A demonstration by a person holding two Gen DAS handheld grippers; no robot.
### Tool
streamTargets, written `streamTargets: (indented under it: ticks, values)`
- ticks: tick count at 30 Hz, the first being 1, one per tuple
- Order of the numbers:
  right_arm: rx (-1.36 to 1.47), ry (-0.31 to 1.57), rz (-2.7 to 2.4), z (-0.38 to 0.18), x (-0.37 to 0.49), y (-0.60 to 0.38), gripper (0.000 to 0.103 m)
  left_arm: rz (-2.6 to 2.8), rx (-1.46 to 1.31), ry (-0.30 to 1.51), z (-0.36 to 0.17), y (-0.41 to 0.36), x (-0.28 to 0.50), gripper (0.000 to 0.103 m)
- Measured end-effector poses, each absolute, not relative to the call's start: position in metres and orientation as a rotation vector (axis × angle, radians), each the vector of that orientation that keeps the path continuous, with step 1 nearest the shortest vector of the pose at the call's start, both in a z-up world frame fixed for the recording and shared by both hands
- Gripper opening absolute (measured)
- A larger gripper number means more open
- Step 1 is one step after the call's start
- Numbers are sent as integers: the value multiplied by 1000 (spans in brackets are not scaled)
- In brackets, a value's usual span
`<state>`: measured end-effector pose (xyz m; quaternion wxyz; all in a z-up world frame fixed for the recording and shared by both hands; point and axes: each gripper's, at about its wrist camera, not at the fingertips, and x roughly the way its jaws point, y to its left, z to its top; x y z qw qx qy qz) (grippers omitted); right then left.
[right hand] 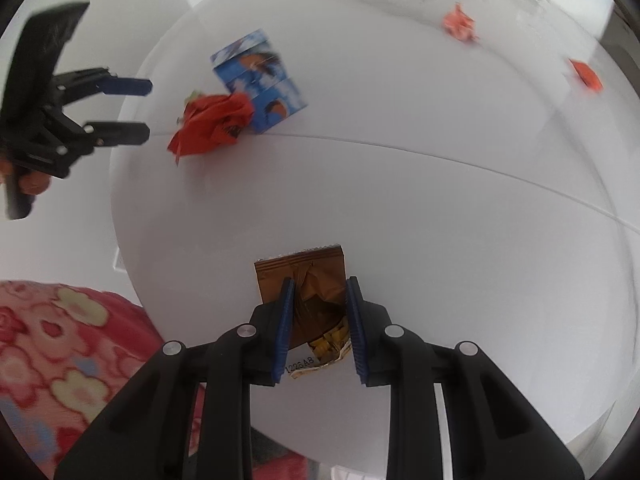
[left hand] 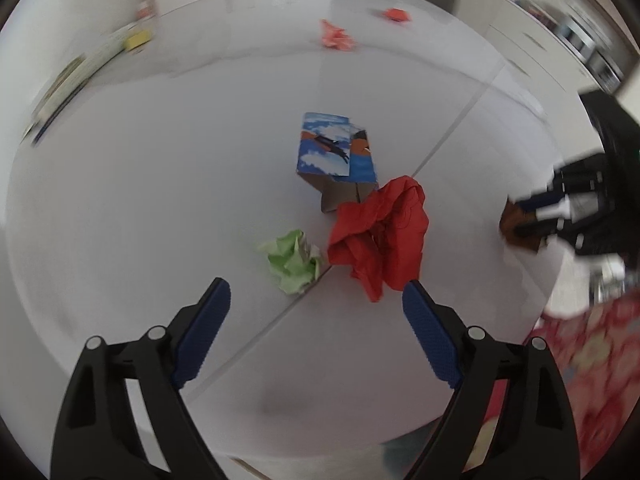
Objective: Collect trash
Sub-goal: 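Grasp the brown wrapper with the right tool while the left tool grasps the green crumpled paper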
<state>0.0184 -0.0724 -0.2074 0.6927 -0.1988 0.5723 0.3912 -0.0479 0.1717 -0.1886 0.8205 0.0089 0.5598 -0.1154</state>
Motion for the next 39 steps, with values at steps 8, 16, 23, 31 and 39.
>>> streamTargets:
  ticks: [8,16,23,31,39]
  values:
    - [-349,1325,812,-189,40,-87,27,-533,276,1234,-208,180,-22,78]
    - [-261,1357,751,-194,45,-95,28,-692,329,1237,-220,174,7,63]
    - [-228,1355,723,-191,50,-101,28,-753,366,1269,-229,163,4,43]
    - [-205,1332,740,-186,50,-108,28,-704,283,1271,-226,168,-9,31]
    - [-127,1274,739,-170,45,-141,28,-520,196,1283,-193,195,-48,31]
